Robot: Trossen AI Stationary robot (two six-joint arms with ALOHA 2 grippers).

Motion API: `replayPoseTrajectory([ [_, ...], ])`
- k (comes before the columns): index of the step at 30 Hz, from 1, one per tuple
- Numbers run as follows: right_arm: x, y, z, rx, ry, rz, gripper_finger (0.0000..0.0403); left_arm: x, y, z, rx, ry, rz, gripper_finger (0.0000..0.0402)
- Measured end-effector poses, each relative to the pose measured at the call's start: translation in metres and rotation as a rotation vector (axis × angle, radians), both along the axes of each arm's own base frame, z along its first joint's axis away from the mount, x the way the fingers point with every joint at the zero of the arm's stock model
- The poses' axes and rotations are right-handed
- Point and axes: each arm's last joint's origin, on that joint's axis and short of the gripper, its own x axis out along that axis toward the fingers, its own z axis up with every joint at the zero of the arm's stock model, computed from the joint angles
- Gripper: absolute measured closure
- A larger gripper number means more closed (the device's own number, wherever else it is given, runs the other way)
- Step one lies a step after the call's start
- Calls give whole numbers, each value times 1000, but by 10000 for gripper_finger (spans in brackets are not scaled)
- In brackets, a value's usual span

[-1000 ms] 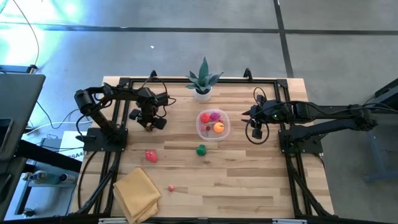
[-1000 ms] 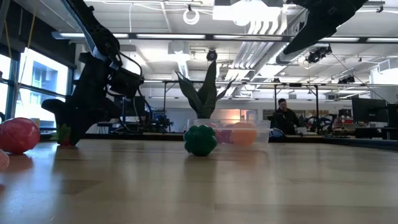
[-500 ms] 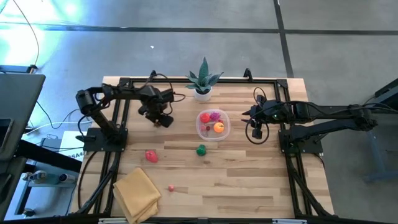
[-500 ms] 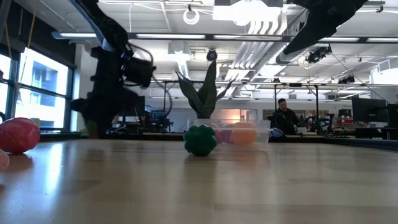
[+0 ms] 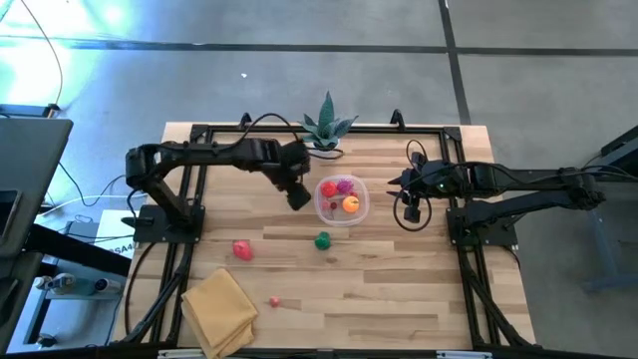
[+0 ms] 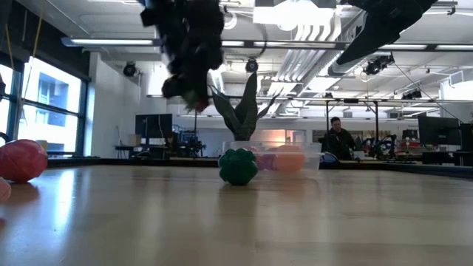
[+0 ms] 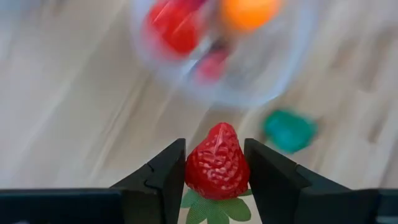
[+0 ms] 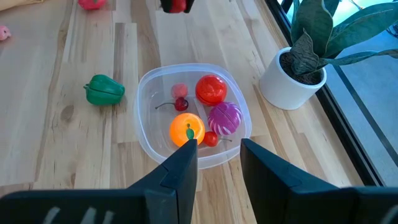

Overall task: Pick and placing Produce into tupperware
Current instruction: Put the red strawberry into the transparent container

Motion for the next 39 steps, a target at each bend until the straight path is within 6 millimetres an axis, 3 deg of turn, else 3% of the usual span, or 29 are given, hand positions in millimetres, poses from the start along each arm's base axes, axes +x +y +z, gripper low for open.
replayPoseTrajectory([
  [6,0,0,0,0,0,0,290,32,-18,40,233,-240,-203,254],
  [9,0,0,0,0,0,0,290,42,-15,45,226,-287,-238,254],
  [20,0,0,0,0,-1,0,290,79,10,-5,240,-155,-303,254],
  [26,0,0,0,0,0,0,290,84,14,-33,245,-48,-293,254],
  [39,0,0,0,0,0,0,290,91,17,-65,254,48,-296,254],
])
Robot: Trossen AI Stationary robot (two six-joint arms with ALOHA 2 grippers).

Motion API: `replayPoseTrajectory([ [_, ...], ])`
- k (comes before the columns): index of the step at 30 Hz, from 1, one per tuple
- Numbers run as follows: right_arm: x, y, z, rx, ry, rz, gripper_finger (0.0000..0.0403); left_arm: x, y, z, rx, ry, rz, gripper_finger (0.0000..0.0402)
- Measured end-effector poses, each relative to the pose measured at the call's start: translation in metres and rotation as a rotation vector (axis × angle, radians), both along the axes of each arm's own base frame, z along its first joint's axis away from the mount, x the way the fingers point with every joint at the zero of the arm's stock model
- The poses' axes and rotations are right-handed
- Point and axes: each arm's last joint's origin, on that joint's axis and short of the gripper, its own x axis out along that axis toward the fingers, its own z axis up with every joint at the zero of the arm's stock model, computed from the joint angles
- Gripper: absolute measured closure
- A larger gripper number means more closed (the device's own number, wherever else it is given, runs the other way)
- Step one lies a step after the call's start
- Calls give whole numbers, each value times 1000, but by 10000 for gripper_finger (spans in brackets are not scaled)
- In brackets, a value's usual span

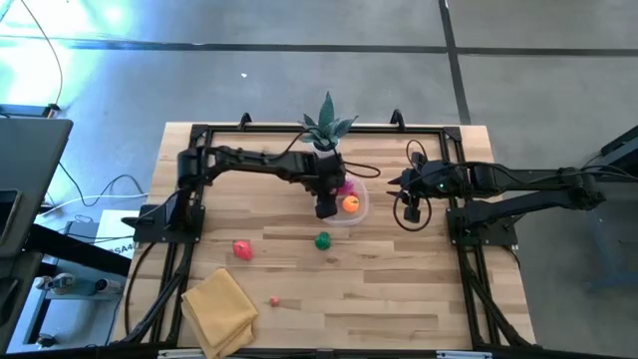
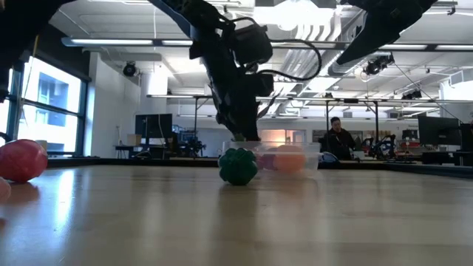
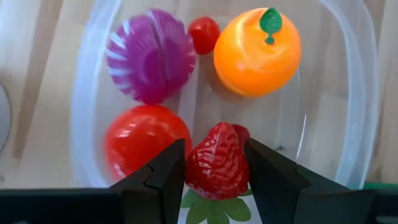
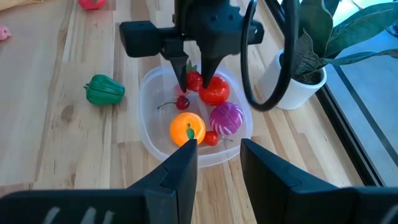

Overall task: Pick and placing Produce into tupperware
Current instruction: Put the red strawberry into the transparent container

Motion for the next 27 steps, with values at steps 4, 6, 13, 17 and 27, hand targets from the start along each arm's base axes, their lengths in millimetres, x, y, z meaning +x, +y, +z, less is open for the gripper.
replayPoseTrajectory([
  [4,0,0,0,0,0,0,290,0,0,-3,-3,12,0,254],
  [6,0,0,0,0,0,0,290,0,0,-2,-2,10,0,254],
  [13,0,0,0,0,0,0,290,-2,-1,-3,-7,30,-4,254],
  [17,0,0,0,0,0,0,290,-1,-1,-9,-14,52,-3,254],
  [27,0,0,0,0,0,0,290,-2,0,-9,14,60,10,254],
])
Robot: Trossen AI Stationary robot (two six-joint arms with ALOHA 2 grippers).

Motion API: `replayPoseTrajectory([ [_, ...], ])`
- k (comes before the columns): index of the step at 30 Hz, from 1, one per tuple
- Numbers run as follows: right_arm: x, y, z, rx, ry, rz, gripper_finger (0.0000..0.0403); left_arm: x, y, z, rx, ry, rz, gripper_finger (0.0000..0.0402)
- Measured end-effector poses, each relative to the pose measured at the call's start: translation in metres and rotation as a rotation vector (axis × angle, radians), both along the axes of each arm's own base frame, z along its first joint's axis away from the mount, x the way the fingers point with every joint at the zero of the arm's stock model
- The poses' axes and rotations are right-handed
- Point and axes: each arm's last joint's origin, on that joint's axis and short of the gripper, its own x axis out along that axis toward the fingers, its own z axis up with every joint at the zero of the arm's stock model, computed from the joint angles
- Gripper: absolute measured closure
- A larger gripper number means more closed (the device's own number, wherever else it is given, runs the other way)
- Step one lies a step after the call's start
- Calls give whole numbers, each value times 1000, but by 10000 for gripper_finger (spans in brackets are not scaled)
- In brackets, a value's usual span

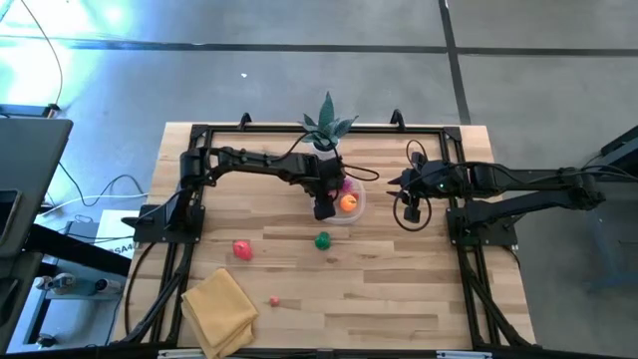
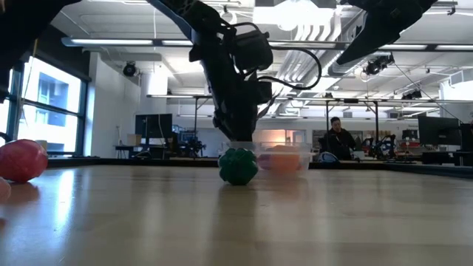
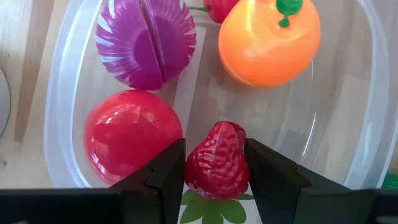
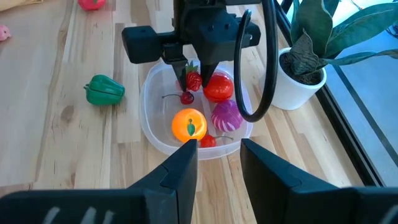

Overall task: Pick and placing Produce into tupperware
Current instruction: Put the red strawberry into the transparent container, then put the green bell pepper into the transparent container

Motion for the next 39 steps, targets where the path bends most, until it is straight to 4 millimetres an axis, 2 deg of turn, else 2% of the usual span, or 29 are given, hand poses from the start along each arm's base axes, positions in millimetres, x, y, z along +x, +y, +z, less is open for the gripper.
replayPoseTrajectory([
  [5,0,0,0,0,0,0,290,0,0,0,0,0,0,249],
  [13,0,0,0,0,0,0,290,0,0,0,-3,-2,9,182],
  [18,0,0,0,0,0,0,290,-1,-2,4,-37,-15,-3,160],
  [22,0,0,0,0,0,0,290,-1,-3,19,-88,5,-5,159],
  [29,0,0,0,0,0,0,290,1,-13,65,-131,78,-23,158],
  [34,0,0,0,0,0,0,290,-1,-34,94,-149,146,-69,158],
  [39,0,0,0,0,0,0,290,-3,-67,105,-160,225,-144,158],
])
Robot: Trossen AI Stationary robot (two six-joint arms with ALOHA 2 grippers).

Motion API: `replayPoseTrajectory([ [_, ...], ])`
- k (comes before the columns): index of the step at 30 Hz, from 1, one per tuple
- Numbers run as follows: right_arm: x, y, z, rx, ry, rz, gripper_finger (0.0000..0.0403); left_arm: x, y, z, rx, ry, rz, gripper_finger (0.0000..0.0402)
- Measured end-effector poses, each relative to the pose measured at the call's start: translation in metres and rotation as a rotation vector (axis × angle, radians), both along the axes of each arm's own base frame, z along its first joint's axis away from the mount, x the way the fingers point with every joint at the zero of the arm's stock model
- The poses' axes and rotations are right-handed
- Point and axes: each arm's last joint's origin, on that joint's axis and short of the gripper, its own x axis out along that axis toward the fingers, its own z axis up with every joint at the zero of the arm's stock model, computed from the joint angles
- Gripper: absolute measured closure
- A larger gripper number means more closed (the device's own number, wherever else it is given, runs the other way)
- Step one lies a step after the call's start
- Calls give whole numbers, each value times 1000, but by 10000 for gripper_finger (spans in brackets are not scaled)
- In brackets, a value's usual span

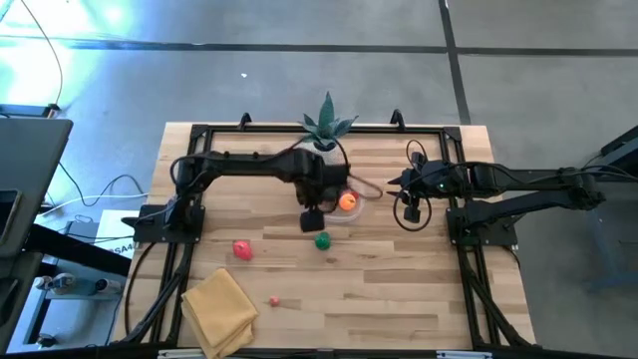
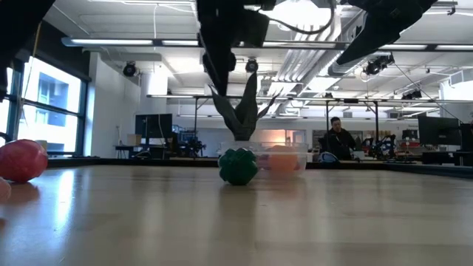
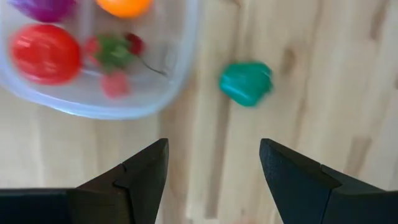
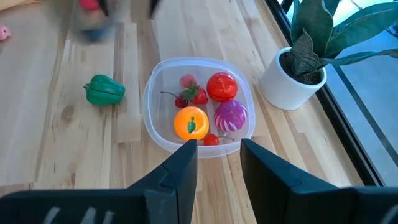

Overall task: Pick and placing Produce into tupperware
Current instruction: Put the green bell pepper into the transparent container

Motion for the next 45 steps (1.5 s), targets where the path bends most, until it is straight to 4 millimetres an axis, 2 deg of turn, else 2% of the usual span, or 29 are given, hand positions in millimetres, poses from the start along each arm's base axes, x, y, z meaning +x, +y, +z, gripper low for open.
replayPoseTrajectory([
  [3,0,0,0,0,0,0,290,-1,-25,-1,-2,42,-61,158],
  [7,0,0,0,0,0,0,290,-2,-57,-13,32,94,-107,158],
  [11,0,0,0,0,0,0,290,-8,-87,-29,135,152,-156,158],
  [15,0,0,0,0,0,0,290,-15,-107,-43,261,202,-223,158],
  [20,0,0,0,0,0,0,290,-20,-110,-59,386,239,-285,158],
  [24,0,0,0,0,0,0,290,-16,-111,-69,371,191,-281,158],
  [34,0,0,0,0,0,0,290,-7,-115,-70,354,97,-369,158],
  [37,0,0,0,0,0,0,290,-4,-116,-70,370,73,-486,158],
  [45,0,0,0,0,0,0,290,6,-117,-68,453,0,-937,158],
])
